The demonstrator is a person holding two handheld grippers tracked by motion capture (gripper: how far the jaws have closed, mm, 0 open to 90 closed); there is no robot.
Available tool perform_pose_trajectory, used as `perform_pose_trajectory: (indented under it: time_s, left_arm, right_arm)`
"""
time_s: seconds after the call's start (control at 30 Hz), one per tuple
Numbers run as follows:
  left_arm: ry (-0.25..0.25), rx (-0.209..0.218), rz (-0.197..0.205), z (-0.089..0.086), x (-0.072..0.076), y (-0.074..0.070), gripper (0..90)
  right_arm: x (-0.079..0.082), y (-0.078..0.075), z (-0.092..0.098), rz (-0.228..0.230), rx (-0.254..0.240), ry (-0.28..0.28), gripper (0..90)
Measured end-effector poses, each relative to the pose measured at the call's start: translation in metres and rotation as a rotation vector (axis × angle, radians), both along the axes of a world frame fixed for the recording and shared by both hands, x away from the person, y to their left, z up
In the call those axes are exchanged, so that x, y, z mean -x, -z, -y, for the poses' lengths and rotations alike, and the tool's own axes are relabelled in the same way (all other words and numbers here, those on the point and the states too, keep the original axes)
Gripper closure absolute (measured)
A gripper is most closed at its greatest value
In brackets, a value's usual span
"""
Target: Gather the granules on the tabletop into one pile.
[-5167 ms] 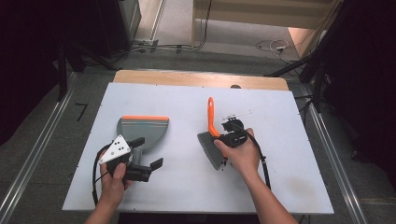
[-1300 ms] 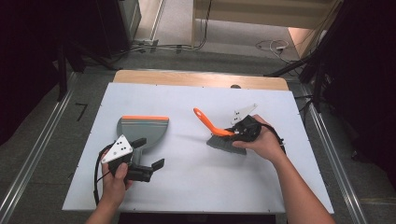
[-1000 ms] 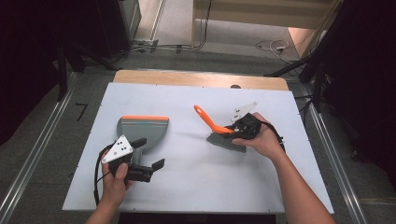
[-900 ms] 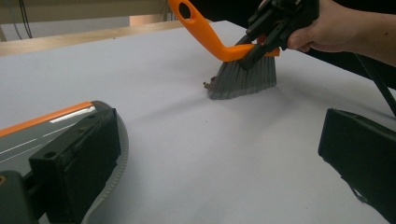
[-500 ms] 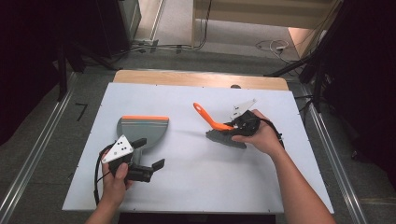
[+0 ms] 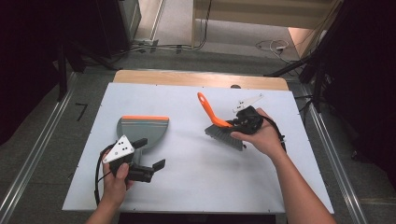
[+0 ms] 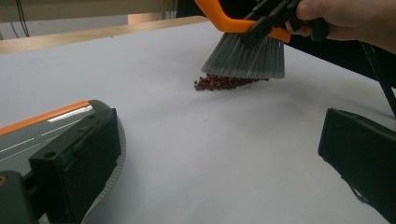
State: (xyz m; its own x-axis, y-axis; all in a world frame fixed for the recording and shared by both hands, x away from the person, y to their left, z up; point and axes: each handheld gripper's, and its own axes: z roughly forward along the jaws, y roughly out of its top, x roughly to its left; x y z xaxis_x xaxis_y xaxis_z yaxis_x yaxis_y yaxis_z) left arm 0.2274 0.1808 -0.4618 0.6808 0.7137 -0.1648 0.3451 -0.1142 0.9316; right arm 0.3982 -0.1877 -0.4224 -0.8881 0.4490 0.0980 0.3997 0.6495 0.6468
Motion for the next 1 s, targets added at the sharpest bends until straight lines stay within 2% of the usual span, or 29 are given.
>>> perform_pose_trajectory:
  time_s: [0.03,0.1,0.17,0.23,0.37,0.5,0.53,0.57,0.63,0.77,0.87,1.0]
  left_arm:
    - [0.0,-0.001,0.0,0.0,0.0,0.0,0.0]
    - [0.001,-0.004,-0.002,0.001,0.0,0.0,0.0]
    - [0.004,-0.005,0.001,0.001,0.001,-0.001,0.0]
    - [0.004,-0.003,0.001,0.001,0.001,-0.001,0.0]
    - [0.0,0.002,0.003,-0.001,0.001,-0.001,0.0]
    - [-0.002,0.008,0.001,-0.003,0.0,-0.001,0.0]
    - [-0.002,0.006,0.001,-0.003,0.0,-0.001,0.0]
    - [-0.002,0.006,0.001,-0.004,0.0,-0.001,0.0]
    - [0.0,0.007,0.001,-0.003,0.0,0.0,0.0]
    - [0.001,0.006,-0.002,-0.002,0.0,0.0,0.0]
    - [0.001,0.004,-0.002,-0.001,0.0,0.0,0.0]
    - [0.003,0.003,0.0,0.0,0.001,0.0,0.0]
  right_arm:
    - [0.003,-0.002,-0.005,-0.012,-0.002,0.033,68.3]
    - [0.008,-0.004,-0.018,0.006,0.013,0.089,68.4]
    - [0.011,-0.003,-0.031,-0.008,-0.003,0.147,68.4]
    - [0.011,0.001,-0.043,-0.035,-0.026,0.2,68.4]
    - [0.004,0.013,-0.059,-0.111,-0.074,0.355,68.3]
    - [-0.004,0.027,-0.063,-0.151,-0.081,0.489,68.4]
    - [-0.006,0.03,-0.062,-0.166,-0.067,0.521,68.4]
    - [-0.008,0.032,-0.06,-0.153,-0.045,0.55,68.2]
    - [-0.011,0.036,-0.052,-0.201,-0.085,0.605,68.1]
    - [-0.011,0.038,-0.039,-0.226,-0.084,0.654,67.9]
    - [-0.009,0.037,-0.032,-0.22,-0.066,0.666,67.8]
    - [-0.008,0.038,-0.025,-0.227,-0.069,0.685,67.7]
